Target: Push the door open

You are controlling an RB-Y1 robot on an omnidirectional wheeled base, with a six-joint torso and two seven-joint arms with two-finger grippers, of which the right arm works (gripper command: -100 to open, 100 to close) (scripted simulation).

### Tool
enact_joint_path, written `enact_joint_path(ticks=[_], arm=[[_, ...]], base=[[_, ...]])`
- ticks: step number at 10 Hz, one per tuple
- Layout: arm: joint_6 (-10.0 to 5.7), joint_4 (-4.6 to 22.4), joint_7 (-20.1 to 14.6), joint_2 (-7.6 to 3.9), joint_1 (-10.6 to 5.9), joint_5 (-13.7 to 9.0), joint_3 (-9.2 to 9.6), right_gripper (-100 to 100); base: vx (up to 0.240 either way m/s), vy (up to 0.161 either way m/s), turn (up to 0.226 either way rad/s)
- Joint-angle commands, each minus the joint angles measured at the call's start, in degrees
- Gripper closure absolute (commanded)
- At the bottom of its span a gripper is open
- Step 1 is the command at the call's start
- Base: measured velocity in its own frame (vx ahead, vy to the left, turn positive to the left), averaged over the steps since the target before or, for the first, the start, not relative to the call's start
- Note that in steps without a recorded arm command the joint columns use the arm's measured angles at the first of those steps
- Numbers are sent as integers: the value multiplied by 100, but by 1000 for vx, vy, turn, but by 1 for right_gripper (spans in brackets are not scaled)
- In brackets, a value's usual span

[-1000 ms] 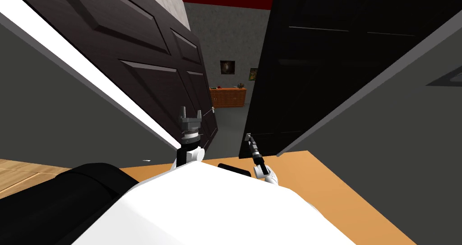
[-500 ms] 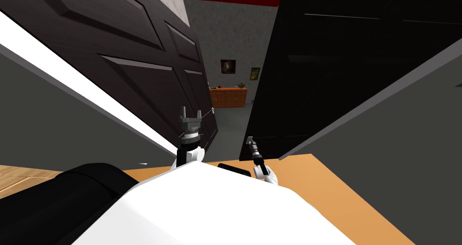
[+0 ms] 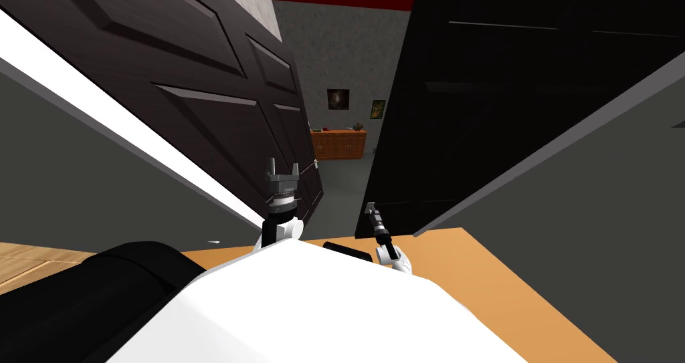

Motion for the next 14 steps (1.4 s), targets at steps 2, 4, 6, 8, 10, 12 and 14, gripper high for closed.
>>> enact_joint_path(ticks=[2, 4, 6, 8, 10, 12, 14], arm=[[3, 15, 34, 0, -6, -33, -79, 100], [7, 32, 73, -1, -12, -72, -173, 100], [7, 32, 73, -1, -12, -72, -173, 100], [14, 61, 141, -2, -23, -139, -332, 100], [17, 74, 171, -2, -28, -169, -404, 100], [22, 95, 221, -3, -36, -219, -522, 100], [27, 118, 274, -4, -45, -271, -646, 100]], base=[[135, 60, -32], [170, 46, -14], [96, 38, 1], [166, 62, -53], [136, 87, -34], [80, 48, -21], [134, 80, -47]])
